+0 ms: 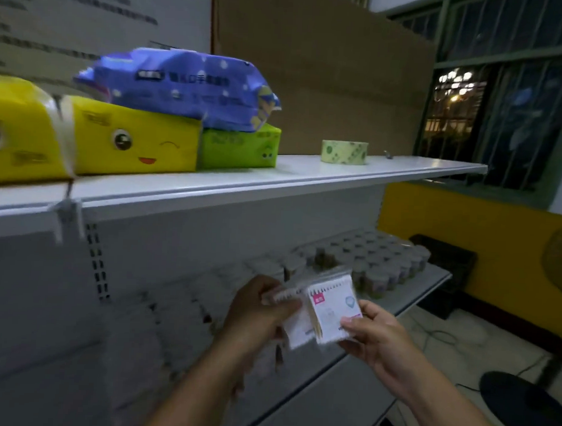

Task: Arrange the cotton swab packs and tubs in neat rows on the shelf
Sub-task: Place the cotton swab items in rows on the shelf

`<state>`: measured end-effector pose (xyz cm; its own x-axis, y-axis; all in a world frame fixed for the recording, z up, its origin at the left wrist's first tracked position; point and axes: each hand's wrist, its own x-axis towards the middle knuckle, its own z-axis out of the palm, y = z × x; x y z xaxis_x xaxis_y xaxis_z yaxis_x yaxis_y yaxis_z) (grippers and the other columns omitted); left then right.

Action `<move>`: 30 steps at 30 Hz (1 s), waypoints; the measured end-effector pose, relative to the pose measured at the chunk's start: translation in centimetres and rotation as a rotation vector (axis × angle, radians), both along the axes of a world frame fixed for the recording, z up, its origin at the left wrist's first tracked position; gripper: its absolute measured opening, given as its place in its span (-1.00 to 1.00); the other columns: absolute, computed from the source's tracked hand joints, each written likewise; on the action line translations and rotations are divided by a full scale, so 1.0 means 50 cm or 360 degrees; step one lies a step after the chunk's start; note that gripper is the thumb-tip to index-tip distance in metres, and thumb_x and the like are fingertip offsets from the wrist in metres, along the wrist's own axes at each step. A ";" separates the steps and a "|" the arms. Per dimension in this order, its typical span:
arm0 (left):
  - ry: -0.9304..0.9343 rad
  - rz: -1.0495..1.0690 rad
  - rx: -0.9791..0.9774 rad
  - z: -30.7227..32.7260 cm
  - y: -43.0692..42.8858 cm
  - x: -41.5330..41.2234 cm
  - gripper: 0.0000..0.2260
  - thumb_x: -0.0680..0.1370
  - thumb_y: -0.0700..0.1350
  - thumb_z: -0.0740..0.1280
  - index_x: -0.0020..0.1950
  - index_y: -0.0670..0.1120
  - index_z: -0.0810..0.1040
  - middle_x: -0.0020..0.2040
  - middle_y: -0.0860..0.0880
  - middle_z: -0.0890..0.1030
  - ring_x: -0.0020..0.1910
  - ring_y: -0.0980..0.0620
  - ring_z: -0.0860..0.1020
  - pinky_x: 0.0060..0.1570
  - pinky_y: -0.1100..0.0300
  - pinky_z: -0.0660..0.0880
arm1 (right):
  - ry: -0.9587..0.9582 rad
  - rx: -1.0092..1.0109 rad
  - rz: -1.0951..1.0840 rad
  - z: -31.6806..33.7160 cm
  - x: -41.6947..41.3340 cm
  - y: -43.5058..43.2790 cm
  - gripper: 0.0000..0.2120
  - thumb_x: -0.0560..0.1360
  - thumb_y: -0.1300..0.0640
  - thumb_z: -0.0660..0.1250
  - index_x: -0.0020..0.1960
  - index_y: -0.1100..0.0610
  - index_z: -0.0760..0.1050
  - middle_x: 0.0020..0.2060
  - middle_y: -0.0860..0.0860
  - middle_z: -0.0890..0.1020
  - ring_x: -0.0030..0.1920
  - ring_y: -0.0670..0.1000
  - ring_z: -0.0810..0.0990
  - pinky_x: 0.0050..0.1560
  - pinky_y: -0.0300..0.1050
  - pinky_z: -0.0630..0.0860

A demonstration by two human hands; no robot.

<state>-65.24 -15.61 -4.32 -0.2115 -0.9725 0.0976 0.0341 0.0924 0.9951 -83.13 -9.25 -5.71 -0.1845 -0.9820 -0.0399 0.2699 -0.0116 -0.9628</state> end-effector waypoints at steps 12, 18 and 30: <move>-0.1243 0.0285 -0.0334 -0.009 -0.339 -0.155 -0.81 0.33 -0.24 0.51 -0.24 -0.10 0.51 -0.18 -0.07 0.54 -0.14 -0.09 0.58 -0.20 0.11 0.54 | 0.0539 0.0022 -0.0059 -0.067 -0.192 -0.272 -0.75 0.42 0.37 0.39 -0.10 0.02 0.52 -0.13 -0.06 0.64 -0.10 -0.04 0.59 -0.18 -0.14 0.49; -0.1884 0.0429 -0.0252 -0.044 -0.377 -0.180 -0.93 0.40 -0.14 0.45 -0.18 -0.07 0.59 -0.03 -0.07 0.63 0.00 -0.05 0.58 -0.02 0.15 0.52 | 0.1044 0.0114 0.0174 -0.143 -0.219 -0.400 -0.81 0.34 0.22 0.52 -0.15 0.07 0.53 -0.14 -0.05 0.64 -0.06 -0.05 0.61 -0.12 -0.19 0.51; -0.2409 0.0497 -0.0147 -0.034 -0.364 -0.164 -0.80 0.51 -0.18 0.27 0.05 -0.18 0.64 0.08 -0.13 0.63 0.06 -0.10 0.57 0.09 0.10 0.51 | 0.1684 -0.0155 0.0672 -0.181 -0.157 -0.467 -0.55 0.46 -0.02 0.39 0.32 0.00 0.43 0.24 -0.07 0.56 0.23 -0.07 0.51 0.23 -0.26 0.36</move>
